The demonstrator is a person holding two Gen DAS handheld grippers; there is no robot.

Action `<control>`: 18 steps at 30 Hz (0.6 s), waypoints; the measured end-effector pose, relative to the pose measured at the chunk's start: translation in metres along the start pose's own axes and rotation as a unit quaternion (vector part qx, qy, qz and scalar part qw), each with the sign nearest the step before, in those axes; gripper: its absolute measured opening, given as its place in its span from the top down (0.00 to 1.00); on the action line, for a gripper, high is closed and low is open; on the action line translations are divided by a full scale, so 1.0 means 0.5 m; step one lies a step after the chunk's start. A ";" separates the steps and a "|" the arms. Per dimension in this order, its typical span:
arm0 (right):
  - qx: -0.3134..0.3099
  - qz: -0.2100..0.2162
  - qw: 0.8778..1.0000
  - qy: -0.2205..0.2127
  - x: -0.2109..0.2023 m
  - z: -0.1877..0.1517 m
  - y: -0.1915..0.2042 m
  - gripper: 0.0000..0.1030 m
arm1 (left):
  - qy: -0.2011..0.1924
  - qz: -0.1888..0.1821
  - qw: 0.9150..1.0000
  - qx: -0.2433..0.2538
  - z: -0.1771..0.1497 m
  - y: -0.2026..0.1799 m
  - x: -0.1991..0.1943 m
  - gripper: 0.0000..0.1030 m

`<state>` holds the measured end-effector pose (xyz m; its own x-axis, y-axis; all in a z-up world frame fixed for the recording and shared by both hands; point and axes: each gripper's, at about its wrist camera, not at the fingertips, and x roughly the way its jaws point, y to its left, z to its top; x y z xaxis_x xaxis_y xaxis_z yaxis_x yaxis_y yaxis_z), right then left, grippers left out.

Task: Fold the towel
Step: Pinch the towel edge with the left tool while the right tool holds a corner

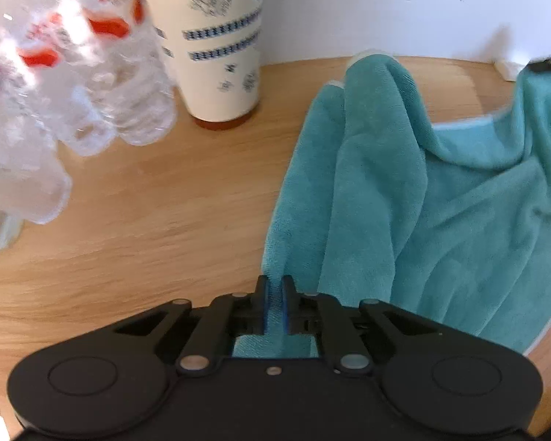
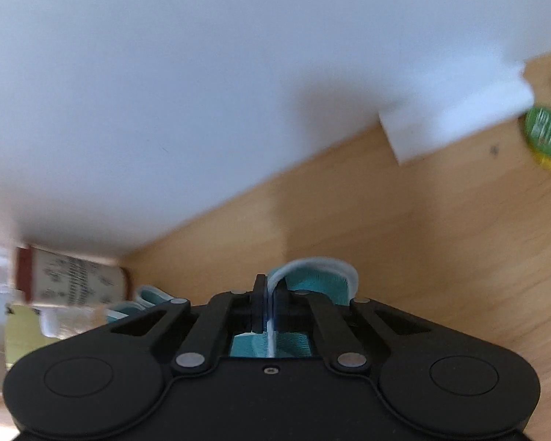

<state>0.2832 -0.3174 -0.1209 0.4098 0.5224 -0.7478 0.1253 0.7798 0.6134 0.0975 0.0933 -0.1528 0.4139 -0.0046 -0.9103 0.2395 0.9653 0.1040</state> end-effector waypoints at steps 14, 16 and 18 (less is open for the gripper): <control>-0.108 -0.025 0.989 -0.094 -0.091 -0.006 -0.047 0.98 | 0.004 0.094 0.996 -0.010 -0.047 -0.009 -0.022 0.94; -0.119 -0.048 0.989 -0.079 -0.066 -0.008 -0.054 0.98 | 0.004 0.099 0.995 -0.009 -0.046 -0.009 -0.023 0.94; -0.126 -0.069 0.987 -0.068 -0.047 -0.004 -0.060 0.95 | 0.005 0.099 0.995 -0.007 -0.040 -0.012 -0.018 0.94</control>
<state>0.2681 -0.3523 -0.1222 0.5240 0.3674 -0.7684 -0.0332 0.9103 0.4126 0.0746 0.0928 -0.1530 0.4436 0.1893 -0.8760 0.1412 0.9505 0.2769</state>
